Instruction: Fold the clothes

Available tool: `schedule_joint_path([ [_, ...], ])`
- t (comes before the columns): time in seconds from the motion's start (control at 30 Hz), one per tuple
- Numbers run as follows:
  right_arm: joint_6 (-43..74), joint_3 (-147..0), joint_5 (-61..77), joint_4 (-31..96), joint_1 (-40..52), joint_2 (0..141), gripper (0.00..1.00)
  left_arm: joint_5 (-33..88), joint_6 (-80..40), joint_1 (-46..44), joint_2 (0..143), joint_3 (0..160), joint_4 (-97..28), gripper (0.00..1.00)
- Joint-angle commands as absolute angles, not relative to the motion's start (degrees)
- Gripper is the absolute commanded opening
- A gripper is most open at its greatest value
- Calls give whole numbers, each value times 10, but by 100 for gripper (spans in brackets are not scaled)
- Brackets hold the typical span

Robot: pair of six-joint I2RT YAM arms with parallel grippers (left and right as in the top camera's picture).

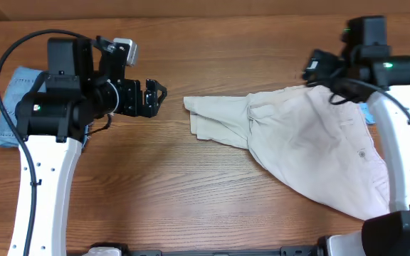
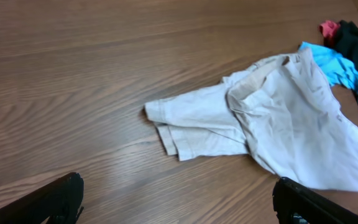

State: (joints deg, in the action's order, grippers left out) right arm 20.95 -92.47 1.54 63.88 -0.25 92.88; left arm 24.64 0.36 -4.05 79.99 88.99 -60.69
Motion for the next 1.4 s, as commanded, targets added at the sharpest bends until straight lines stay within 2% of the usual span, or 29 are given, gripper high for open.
schedule_joint_path([
  [0.0,209,-924,37,638,-51,976,91,244,17,-97,849,905,-606,100],
  [0.17,109,-909,45,531,-59,1061,89,206,17,-158,909,905,-610,100],
  [0.3,75,-907,46,518,-58,1125,89,182,17,-173,925,905,-622,99],
  [0.33,72,-907,46,517,-58,1142,87,176,17,-173,925,905,-624,100],
  [0.43,72,-907,48,527,-58,1182,65,174,17,-172,924,905,-627,100],
  [0.5,72,-907,48,535,-57,1187,58,173,17,-172,923,905,-628,100],
  [0.53,72,-907,49,537,-57,1187,47,174,17,-172,923,905,-627,100],
  [0.63,70,-907,57,554,-57,1185,29,174,16,-169,922,908,-628,100],
  [0.67,62,-907,66,568,-57,1184,17,183,10,-165,921,914,-633,100],
  [0.73,39,-907,116,591,-57,1173,4,191,11,-161,921,937,-655,100],
  [0.87,-5,-907,234,645,-38,1071,4,152,13,-139,921,1014,-701,100],
  [1.0,-5,-907,237,678,25,931,4,131,11,-115,921,1067,-712,100],
  [1.13,12,-907,237,719,166,805,4,131,4,-95,921,1101,-702,100],
  [1.27,28,-907,237,763,299,776,4,131,4,-90,921,1113,-698,100],
  [1.37,-18,-907,224,769,401,775,8,131,4,-90,921,1113,-698,100],
])
